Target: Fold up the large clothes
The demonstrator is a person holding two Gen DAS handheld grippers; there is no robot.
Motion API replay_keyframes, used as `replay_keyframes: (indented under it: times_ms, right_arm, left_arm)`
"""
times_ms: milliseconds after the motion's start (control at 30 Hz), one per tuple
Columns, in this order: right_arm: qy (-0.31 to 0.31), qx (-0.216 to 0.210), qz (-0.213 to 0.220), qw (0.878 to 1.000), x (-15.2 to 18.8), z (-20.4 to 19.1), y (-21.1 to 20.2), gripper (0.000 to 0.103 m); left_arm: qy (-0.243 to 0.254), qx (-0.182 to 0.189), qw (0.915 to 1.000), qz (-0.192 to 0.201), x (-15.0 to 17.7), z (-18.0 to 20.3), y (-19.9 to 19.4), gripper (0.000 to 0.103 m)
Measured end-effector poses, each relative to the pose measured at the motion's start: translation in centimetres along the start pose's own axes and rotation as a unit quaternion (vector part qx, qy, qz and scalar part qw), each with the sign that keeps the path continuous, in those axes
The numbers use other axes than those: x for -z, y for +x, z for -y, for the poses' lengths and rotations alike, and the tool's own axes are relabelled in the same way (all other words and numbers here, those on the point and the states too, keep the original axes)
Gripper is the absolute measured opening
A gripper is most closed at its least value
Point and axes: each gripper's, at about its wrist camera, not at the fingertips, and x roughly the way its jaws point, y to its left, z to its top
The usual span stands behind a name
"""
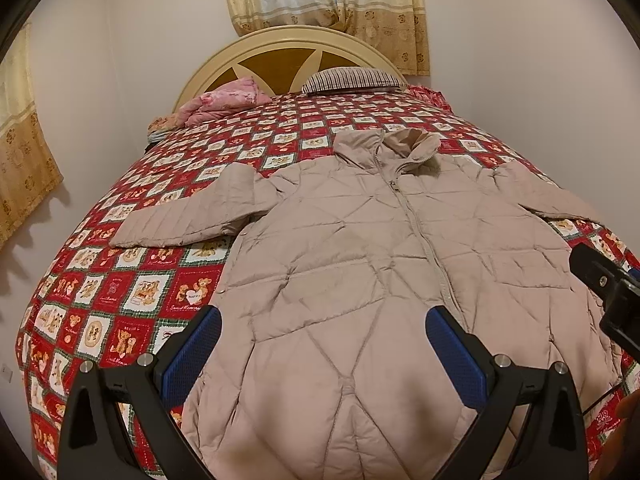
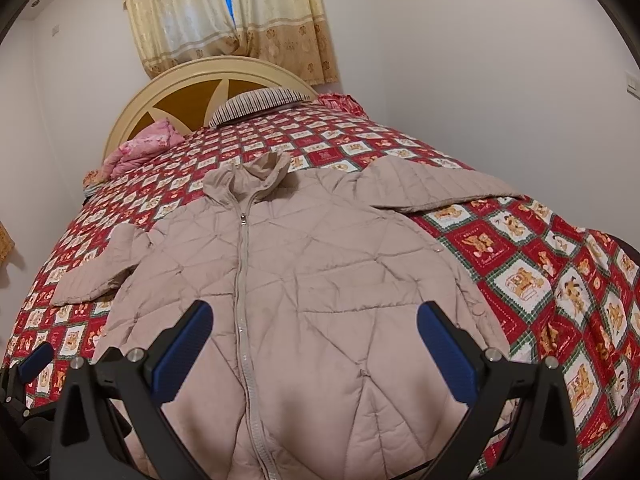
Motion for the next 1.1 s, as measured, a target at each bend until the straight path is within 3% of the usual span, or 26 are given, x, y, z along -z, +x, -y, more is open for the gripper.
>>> replay_keyframes:
  times_ms: [1100]
  right_arm:
    - [-0.005, 0.017, -0.026, 1.000, 0.4, 0.2, 1.9, 0.103]
  left_arm:
    - [0.001, 0.008, 0.9998, -0.017, 0.3, -0.1, 1.9, 0.102]
